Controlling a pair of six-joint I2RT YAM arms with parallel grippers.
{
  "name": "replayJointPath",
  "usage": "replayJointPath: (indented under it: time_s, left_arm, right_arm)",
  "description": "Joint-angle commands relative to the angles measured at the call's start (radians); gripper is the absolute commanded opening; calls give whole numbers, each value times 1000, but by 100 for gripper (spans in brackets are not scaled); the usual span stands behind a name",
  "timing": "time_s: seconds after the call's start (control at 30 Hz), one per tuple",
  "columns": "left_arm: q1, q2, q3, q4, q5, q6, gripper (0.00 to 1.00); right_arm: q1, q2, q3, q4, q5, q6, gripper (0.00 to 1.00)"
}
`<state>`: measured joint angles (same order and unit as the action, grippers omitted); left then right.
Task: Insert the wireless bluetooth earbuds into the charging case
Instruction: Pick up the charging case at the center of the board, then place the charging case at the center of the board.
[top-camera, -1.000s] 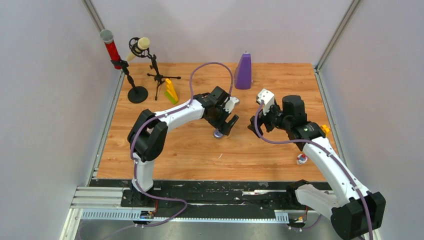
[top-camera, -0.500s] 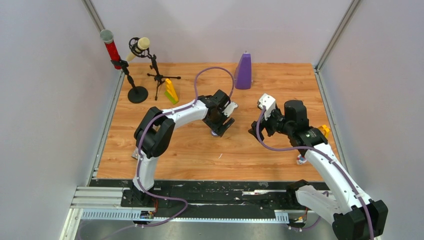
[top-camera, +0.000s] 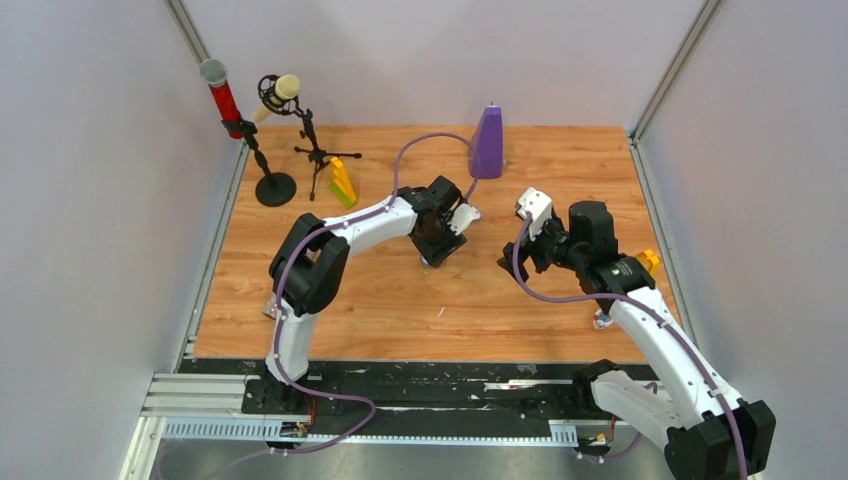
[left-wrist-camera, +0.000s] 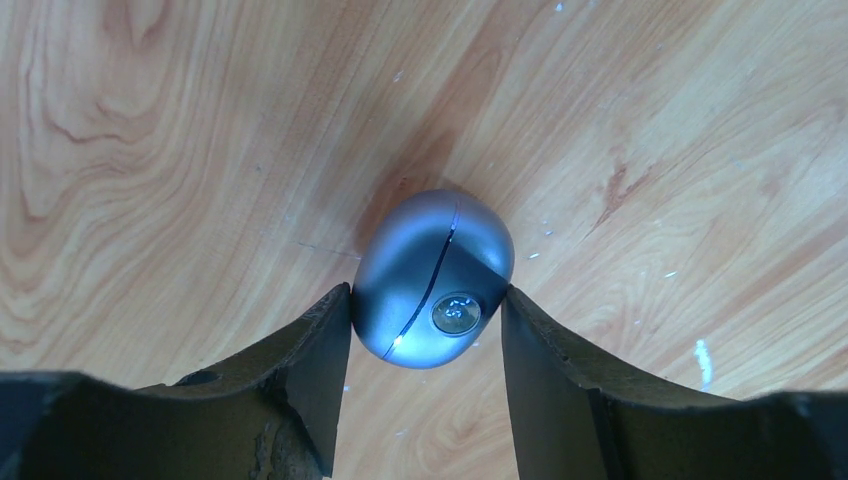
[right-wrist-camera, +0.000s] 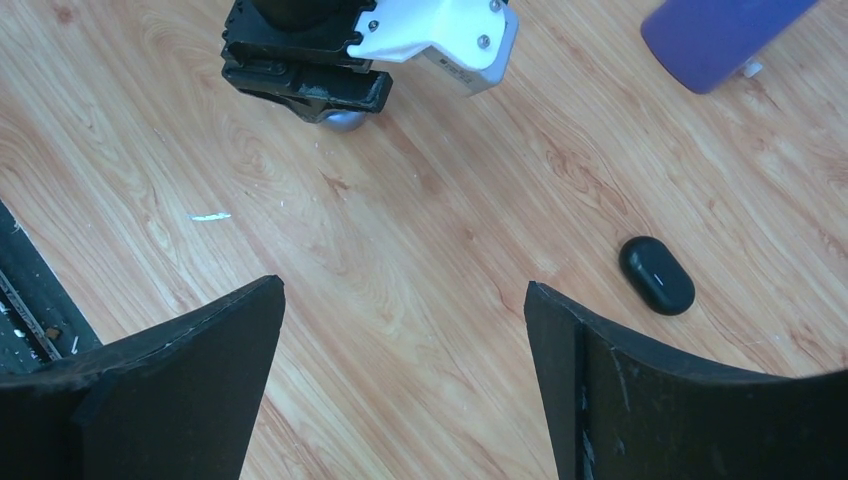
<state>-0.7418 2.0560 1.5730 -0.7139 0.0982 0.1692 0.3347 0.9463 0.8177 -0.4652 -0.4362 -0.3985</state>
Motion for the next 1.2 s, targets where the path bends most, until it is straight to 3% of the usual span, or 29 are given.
replayJointPath:
  time_s: [0.0, 0.27, 0.53, 1.17]
  left_arm:
    - [43, -25, 9, 28, -23, 196, 53]
    - [214, -5, 119, 21, -13, 445, 54]
    - [315, 63, 219, -21, 87, 530, 56]
    - [335, 183, 289, -77, 184, 486, 61]
  right_arm:
    - [-8, -21, 3, 51, 6, 4, 93]
    - [-17, -26, 1, 53, 7, 7, 92]
    - [-21, -37, 0, 55, 2, 10, 93]
    - [-33, -70, -2, 55, -16, 15, 92]
